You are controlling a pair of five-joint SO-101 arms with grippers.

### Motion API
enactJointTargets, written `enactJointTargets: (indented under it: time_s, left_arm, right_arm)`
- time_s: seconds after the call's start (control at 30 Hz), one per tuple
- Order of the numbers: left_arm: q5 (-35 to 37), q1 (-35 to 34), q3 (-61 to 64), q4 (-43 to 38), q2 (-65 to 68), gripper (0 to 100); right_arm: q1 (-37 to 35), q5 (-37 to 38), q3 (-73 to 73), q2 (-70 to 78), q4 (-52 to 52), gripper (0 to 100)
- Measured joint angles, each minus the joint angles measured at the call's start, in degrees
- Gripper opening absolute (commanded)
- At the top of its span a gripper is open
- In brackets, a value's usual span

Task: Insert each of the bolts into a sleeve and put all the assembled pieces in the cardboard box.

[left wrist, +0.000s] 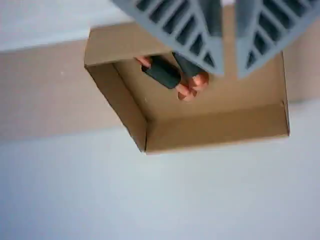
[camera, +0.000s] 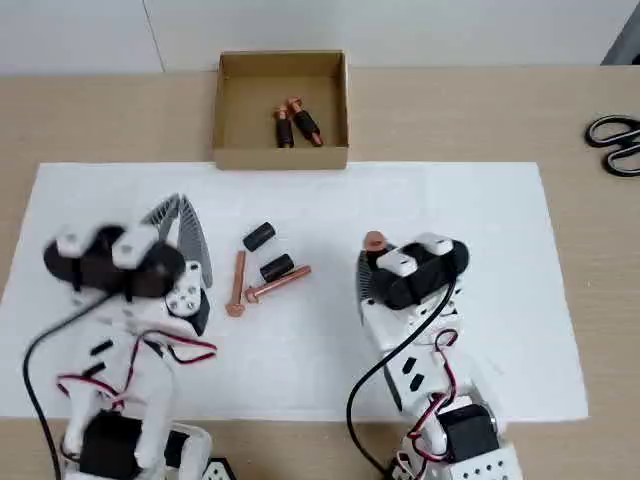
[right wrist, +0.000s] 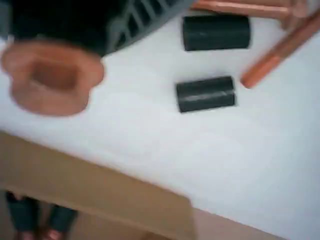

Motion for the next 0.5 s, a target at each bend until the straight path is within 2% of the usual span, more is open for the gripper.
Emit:
enactJointTargets:
  time_s: [0.13,0.23,0.5]
  left_arm:
    - [0.4,-1.8,10.5,-7.8,-8.8,1]
    - [0.6,-5.5,13.8,-8.4,-12.0,1]
    - [0.9,-10.5,14.2,3.3,-12.0,1]
  right_arm:
    - [1.1,4.1,-1.1,2.6,4.0,0.5]
    - [1.6,6.8,-2.2,7.3,6.1,0.5]
    - [1.4,7.7,-23.2,31.9,6.2,0.5]
